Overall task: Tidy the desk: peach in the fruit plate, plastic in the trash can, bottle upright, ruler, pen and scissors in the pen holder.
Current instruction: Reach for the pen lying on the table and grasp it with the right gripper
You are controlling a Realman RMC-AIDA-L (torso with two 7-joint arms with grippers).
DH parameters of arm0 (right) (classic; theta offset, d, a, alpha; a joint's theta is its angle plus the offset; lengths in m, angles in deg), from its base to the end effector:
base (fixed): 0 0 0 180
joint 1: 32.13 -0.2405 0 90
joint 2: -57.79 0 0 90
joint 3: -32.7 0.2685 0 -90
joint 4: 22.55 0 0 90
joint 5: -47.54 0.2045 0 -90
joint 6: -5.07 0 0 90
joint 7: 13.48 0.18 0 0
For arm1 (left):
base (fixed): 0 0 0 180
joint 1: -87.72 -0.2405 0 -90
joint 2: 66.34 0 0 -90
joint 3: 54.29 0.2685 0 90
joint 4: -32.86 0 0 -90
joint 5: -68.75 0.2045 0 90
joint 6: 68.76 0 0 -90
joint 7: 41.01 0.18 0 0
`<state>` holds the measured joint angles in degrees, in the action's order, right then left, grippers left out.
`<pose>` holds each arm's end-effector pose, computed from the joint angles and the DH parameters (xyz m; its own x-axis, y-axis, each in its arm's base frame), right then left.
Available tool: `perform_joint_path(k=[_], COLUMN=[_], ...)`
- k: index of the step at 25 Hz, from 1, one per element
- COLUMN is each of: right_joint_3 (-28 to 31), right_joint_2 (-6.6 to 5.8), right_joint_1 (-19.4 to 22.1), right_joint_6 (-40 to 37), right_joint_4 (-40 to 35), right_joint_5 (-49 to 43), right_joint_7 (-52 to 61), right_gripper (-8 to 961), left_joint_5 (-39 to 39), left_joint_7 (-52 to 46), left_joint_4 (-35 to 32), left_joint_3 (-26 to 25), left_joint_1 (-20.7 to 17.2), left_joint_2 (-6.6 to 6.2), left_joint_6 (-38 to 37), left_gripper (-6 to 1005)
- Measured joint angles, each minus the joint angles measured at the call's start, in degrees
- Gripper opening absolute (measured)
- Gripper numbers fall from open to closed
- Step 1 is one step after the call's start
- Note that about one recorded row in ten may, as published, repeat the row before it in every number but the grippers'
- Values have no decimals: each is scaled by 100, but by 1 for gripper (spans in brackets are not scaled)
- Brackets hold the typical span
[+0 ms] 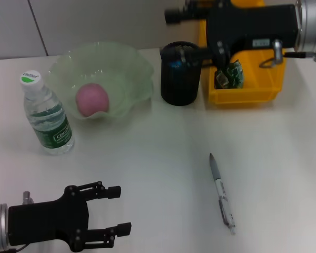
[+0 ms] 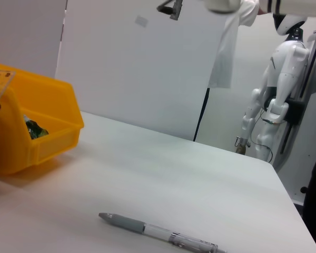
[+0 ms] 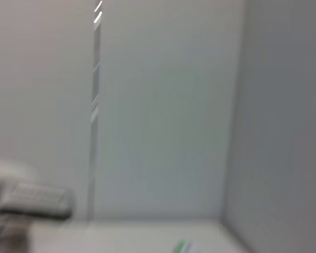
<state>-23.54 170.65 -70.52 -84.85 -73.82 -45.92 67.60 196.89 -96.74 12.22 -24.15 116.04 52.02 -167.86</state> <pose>0.1320 0.3942 0.0238 0.8336 0.0919 -0.5447 -0.0533 -0.9681 -0.2449 -0.2739 0.2617 -0.0764 0.8114 0.2598 0.5235 0.2905 -0.9566 0.0244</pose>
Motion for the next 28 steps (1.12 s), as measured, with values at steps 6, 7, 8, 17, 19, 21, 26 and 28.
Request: perform_joint_path(k=[6, 7, 8, 17, 19, 21, 26, 28], right_joint_3=[198, 185, 179, -741, -1016, -1214, -1381, -1424], right_joint_2=[-100, -96, -91, 80, 101, 116, 238, 299], right_joint_1=[-463, -540, -635, -1340, -1467, -1564, -1796, -1864], right_joint_6=[-682, -789, -937, -1828, -1896, -2022, -2399, -2497], right_joint_4=[-71, -112, -133, -215, -246, -355, -649, -693], right_joint_5=[-1436, -1677, -1926, -3233, -3350, -3439, -3988, -4286], right_joint_7=[258, 338, 414, 607, 550, 451, -32, -288], right_gripper=[753, 752, 752, 753, 753, 753, 753, 752], left_joint_5=[-55, -62, -74, -125, -130, -132, -171, -264], left_joint_7=[62, 62, 62, -34, -50, -56, -142, -254], left_joint_4=[-10, -10, -10, -26, -31, -31, -31, -65], left_joint_3=[-10, -10, -10, -8, -9, -10, -9, -8], left_joint_1=[6, 7, 7, 73, 65, 63, 60, 69], left_joint_2=[4, 4, 4, -21, -10, -4, 9, 7], left_joint_6=[23, 28, 32, 123, 220, 261, 365, 384], left_gripper=[773, 773, 772, 770, 770, 769, 768, 768])
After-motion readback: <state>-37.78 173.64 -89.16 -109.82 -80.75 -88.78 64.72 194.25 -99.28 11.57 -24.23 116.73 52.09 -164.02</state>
